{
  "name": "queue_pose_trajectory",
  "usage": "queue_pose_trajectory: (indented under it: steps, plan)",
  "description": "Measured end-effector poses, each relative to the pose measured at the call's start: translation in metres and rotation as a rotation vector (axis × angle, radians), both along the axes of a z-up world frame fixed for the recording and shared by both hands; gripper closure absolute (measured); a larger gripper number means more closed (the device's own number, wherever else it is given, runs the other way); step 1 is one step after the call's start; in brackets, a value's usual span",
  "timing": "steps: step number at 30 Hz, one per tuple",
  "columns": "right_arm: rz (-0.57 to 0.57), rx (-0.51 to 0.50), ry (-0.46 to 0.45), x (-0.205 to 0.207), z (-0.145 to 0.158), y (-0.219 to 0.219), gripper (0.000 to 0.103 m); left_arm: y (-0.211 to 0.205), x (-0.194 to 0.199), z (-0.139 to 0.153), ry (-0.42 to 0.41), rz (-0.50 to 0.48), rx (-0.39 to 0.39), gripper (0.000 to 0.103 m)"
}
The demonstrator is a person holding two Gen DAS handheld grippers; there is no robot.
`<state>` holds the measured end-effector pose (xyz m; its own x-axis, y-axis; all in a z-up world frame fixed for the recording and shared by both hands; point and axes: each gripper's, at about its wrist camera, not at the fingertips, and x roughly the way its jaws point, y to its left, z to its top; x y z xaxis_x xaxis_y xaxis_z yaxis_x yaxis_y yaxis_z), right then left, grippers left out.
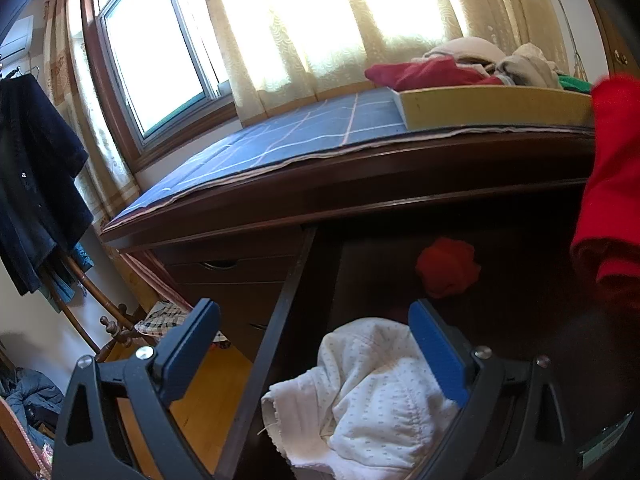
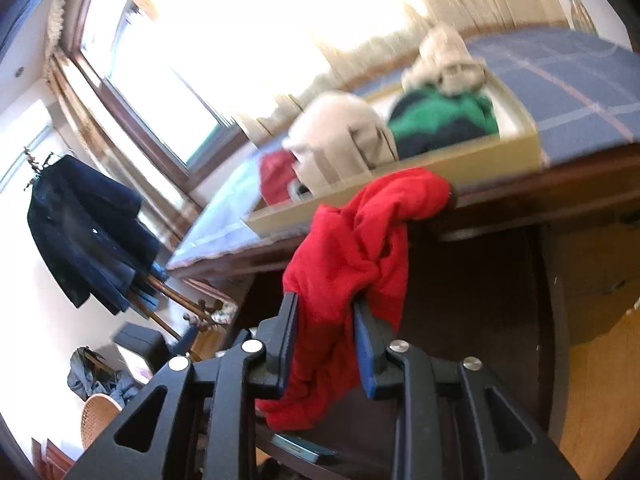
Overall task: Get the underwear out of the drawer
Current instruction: 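Close the right tool on the red garment and lift it from the drawer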
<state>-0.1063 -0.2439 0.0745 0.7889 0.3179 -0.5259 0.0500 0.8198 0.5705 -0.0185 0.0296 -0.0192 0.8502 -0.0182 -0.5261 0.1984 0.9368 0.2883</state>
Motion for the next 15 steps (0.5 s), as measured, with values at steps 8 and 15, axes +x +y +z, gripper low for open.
queue_pose_trajectory:
  steps: [8, 15]
  plan:
    - [-0.008, -0.032, -0.011, 0.007, 0.019, -0.006, 0.086, -0.001, 0.000, 0.000, -0.001, -0.004, 0.003, 0.006]
    - [0.002, 0.041, 0.173, 0.015, -0.028, -0.015, 0.074, 0.000, -0.001, 0.002, 0.007, 0.006, 0.001, 0.006]
